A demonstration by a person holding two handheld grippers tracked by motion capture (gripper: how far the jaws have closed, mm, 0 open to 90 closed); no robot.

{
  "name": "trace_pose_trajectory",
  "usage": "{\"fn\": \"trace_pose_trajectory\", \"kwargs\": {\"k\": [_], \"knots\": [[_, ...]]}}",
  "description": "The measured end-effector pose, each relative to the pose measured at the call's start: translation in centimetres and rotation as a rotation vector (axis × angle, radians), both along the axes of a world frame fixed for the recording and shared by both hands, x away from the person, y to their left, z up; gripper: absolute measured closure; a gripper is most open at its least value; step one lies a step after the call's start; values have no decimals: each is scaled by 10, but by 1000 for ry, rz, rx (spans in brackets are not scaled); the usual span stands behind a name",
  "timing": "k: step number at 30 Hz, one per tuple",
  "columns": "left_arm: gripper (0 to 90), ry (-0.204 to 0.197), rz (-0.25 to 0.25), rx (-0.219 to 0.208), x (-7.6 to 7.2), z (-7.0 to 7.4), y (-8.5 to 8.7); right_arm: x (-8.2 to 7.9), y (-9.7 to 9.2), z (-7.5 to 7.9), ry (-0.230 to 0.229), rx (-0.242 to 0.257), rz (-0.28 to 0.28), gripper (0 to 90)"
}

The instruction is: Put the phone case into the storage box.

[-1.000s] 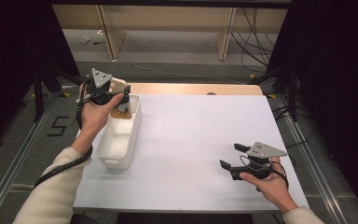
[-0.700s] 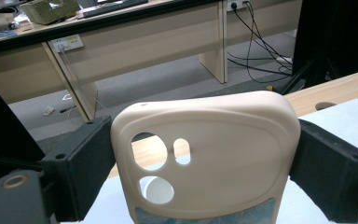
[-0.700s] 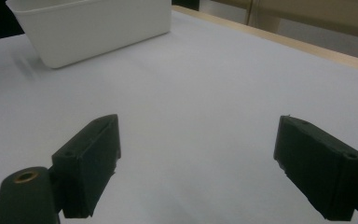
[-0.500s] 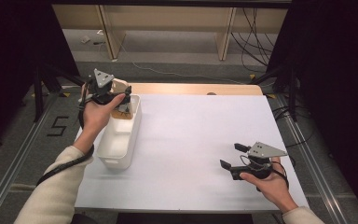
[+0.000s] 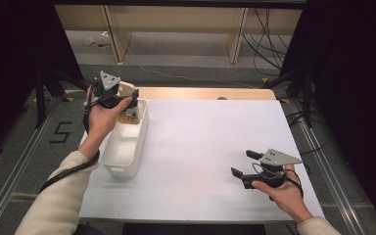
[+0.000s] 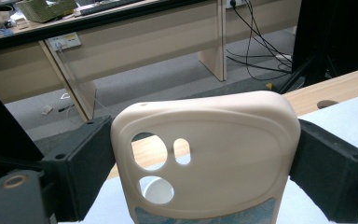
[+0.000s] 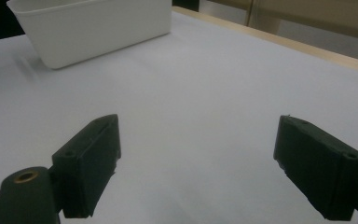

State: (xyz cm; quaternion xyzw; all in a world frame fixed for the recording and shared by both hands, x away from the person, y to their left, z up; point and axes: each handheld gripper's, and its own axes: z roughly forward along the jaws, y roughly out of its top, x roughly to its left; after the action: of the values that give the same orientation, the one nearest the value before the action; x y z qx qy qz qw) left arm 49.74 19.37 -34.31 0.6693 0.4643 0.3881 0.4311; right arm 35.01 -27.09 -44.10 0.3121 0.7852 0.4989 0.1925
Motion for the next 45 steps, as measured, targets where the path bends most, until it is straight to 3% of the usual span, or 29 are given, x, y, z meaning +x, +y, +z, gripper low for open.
{"fn": "trace_pose_trajectory", "kwargs": {"k": [45], "knots": [[111,30,-7,16,16,-10,-3,1,0,1,-14,3,10,156]]}}
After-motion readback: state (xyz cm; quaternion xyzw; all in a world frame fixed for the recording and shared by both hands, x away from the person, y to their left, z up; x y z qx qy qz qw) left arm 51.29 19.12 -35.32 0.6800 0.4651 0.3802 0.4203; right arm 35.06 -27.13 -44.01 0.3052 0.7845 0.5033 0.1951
